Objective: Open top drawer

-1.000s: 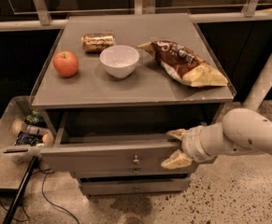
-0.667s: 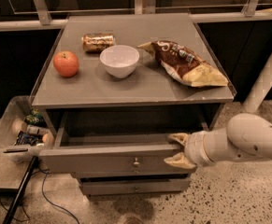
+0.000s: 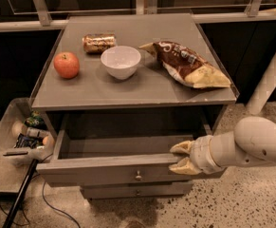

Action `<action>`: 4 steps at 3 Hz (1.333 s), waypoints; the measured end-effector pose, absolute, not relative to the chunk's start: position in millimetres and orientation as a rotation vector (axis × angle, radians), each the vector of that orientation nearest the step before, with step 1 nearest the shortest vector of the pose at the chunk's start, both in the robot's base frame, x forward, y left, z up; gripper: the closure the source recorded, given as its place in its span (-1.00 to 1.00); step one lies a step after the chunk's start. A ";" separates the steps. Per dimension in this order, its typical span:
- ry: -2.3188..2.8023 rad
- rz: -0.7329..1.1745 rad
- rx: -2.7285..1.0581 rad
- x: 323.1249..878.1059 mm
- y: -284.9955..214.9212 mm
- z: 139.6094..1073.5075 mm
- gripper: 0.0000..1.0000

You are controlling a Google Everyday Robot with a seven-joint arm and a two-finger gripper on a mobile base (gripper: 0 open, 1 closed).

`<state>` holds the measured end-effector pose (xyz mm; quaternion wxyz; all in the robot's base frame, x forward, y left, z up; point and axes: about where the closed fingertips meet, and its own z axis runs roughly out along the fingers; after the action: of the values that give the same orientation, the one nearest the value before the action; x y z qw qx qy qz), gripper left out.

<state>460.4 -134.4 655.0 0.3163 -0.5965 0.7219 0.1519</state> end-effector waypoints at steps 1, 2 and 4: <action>1.873 0.375 -1.565 450.7 -128.8 666.3 1.00; 1.873 0.375 -1.565 450.7 -128.8 666.3 1.00; 1.873 0.375 -1.565 450.7 -128.8 666.3 0.17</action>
Offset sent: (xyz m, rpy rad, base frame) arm -0.0097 0.0056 0.0112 0.0043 -0.0343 0.0003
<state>450.7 -128.8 666.3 0.3298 -0.5985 0.7159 0.1432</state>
